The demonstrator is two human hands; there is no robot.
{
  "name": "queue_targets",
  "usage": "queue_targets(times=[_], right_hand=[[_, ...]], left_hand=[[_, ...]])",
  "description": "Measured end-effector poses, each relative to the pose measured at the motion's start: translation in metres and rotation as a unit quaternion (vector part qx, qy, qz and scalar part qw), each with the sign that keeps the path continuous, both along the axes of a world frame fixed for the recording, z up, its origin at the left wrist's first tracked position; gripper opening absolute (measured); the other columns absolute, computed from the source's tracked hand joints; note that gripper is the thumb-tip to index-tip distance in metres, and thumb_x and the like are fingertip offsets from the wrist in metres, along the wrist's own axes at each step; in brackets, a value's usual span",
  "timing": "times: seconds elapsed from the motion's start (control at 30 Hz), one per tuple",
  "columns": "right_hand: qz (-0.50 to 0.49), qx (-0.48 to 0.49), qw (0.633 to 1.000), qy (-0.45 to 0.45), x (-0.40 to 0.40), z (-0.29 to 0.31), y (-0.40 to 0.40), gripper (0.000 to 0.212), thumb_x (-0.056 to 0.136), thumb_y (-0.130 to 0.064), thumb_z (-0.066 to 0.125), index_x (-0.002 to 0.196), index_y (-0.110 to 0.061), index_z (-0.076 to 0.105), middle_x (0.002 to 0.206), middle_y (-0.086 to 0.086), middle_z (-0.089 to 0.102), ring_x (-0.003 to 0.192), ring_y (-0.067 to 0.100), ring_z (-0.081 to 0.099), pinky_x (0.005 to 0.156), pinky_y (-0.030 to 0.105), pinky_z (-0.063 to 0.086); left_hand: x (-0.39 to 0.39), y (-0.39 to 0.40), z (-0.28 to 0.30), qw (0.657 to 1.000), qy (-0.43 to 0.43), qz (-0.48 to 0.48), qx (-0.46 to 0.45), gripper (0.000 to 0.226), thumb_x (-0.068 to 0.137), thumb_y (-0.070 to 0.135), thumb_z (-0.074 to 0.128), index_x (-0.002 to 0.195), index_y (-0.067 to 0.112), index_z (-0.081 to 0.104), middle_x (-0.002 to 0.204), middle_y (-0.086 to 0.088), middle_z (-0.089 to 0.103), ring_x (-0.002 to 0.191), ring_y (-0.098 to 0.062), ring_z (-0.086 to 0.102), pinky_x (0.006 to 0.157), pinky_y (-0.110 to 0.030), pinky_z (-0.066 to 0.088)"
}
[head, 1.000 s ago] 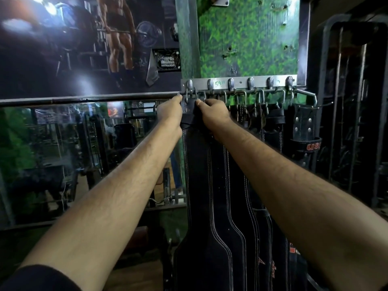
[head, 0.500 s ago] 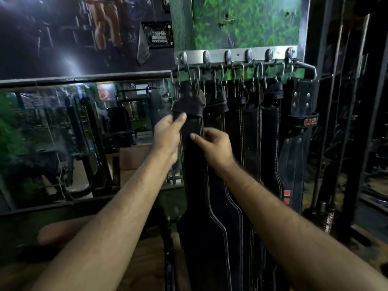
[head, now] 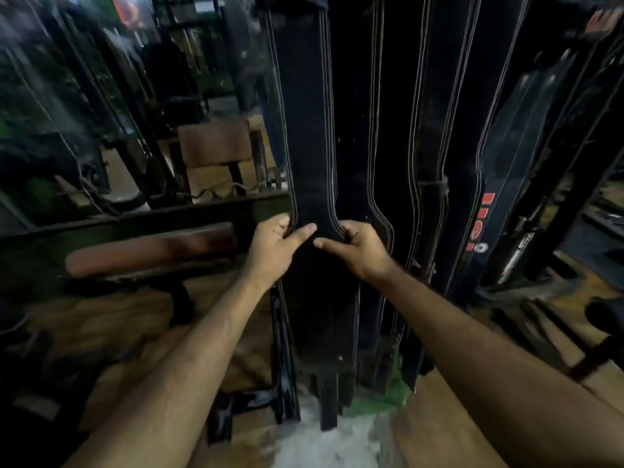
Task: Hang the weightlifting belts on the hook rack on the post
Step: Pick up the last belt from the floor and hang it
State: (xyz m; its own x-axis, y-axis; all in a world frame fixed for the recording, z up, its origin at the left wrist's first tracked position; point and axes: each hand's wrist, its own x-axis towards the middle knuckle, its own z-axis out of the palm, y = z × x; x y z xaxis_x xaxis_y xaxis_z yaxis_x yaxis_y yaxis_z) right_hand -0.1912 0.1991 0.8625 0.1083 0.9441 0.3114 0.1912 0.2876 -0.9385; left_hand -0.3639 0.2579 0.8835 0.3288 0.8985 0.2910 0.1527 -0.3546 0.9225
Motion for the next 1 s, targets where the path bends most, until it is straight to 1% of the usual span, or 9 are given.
queue_targets(times=[0.07,0.13,0.23,0.4,0.5,0.67,0.8,0.9,1.0], right_hand=[[-0.009,0.002,1.0,0.008,0.002,-0.007,0.004,0.03,0.083,-0.013,0.081,0.108,0.001,0.072,0.106,0.015,0.077,0.1,0.026,0.074,0.091,0.044,0.059],[-0.018,-0.021,0.999,0.017,0.006,-0.024,0.006,0.038,0.079,-0.014,0.084,0.112,0.0,0.071,0.109,0.013,0.076,0.103,0.026,0.074,0.093,0.043,0.059],[-0.022,-0.09,0.995,0.041,0.005,-0.074,-0.005,0.045,0.077,-0.007,0.085,0.118,0.002,0.069,0.117,0.012,0.074,0.109,0.023,0.072,0.099,0.043,0.057],[-0.026,-0.169,0.984,0.05,0.006,-0.135,-0.009,0.043,0.068,-0.014,0.092,0.108,-0.01,0.076,0.113,0.008,0.076,0.108,0.022,0.072,0.1,0.047,0.056],[-0.017,-0.232,0.972,0.041,0.009,-0.175,-0.021,0.054,0.064,-0.021,0.094,0.112,-0.007,0.074,0.113,0.008,0.076,0.107,0.02,0.073,0.099,0.044,0.057],[-0.035,-0.287,0.957,0.021,0.005,-0.256,-0.035,0.041,0.066,-0.016,0.094,0.103,-0.013,0.077,0.105,0.003,0.077,0.095,0.009,0.074,0.087,0.031,0.06],[-0.044,-0.335,0.941,0.026,0.008,-0.319,-0.039,0.052,0.06,-0.024,0.096,0.107,-0.014,0.077,0.109,0.002,0.077,0.1,0.012,0.073,0.091,0.037,0.06],[-0.042,-0.365,0.93,0.013,0.006,-0.368,-0.048,0.07,0.046,-0.045,0.095,0.108,-0.02,0.077,0.111,-0.002,0.077,0.106,0.014,0.072,0.098,0.043,0.057],[-0.026,-0.39,0.92,0.025,-0.006,-0.401,-0.053,0.07,0.048,-0.04,0.096,0.111,-0.018,0.075,0.115,0.0,0.076,0.109,0.016,0.071,0.098,0.044,0.057]], left_hand=[[-0.007,-0.003,-0.011,1.0,0.018,-0.003,-0.018,0.046,0.084,0.035,0.081,0.095,-0.007,0.065,0.09,-0.014,0.073,0.085,-0.016,0.067,0.077,-0.043,0.058],[-0.012,-0.001,-0.025,1.0,0.007,-0.001,-0.03,0.019,0.085,0.012,0.079,0.101,0.009,0.069,0.096,-0.002,0.075,0.087,-0.005,0.072,0.078,-0.028,0.059],[-0.015,-0.008,-0.057,0.997,0.002,0.019,-0.076,0.034,0.082,0.001,0.078,0.11,0.016,0.067,0.102,0.01,0.072,0.088,0.005,0.072,0.077,-0.014,0.055],[-0.022,-0.034,-0.143,0.982,0.058,0.027,-0.176,0.048,0.073,0.002,0.086,0.118,0.007,0.07,0.1,0.008,0.073,0.083,0.009,0.07,0.082,-0.023,0.056],[-0.02,-0.038,-0.183,0.98,0.07,0.022,-0.187,0.053,0.07,0.001,0.088,0.12,0.005,0.068,0.103,0.008,0.071,0.085,0.012,0.068,0.081,-0.014,0.055],[-0.021,-0.051,-0.258,0.971,0.109,0.032,-0.21,0.076,0.067,0.008,0.092,0.134,0.004,0.058,0.132,-0.006,0.065,0.12,-0.016,0.062,0.102,-0.029,0.05],[-0.014,-0.046,-0.316,0.963,0.11,0.035,-0.243,0.053,0.069,0.005,0.09,0.113,0.017,0.063,0.116,0.002,0.066,0.103,-0.009,0.065,0.08,-0.003,0.049],[-0.019,-0.053,-0.361,0.96,0.11,0.022,-0.256,0.057,0.069,0.005,0.091,0.119,0.006,0.065,0.12,-0.003,0.069,0.106,-0.014,0.068,0.093,-0.021,0.057],[-0.029,-0.073,-0.416,0.956,0.098,0.017,-0.277,0.061,0.074,-0.007,0.083,0.129,-0.01,0.058,0.128,-0.018,0.066,0.108,-0.019,0.069,0.094,-0.03,0.058]])
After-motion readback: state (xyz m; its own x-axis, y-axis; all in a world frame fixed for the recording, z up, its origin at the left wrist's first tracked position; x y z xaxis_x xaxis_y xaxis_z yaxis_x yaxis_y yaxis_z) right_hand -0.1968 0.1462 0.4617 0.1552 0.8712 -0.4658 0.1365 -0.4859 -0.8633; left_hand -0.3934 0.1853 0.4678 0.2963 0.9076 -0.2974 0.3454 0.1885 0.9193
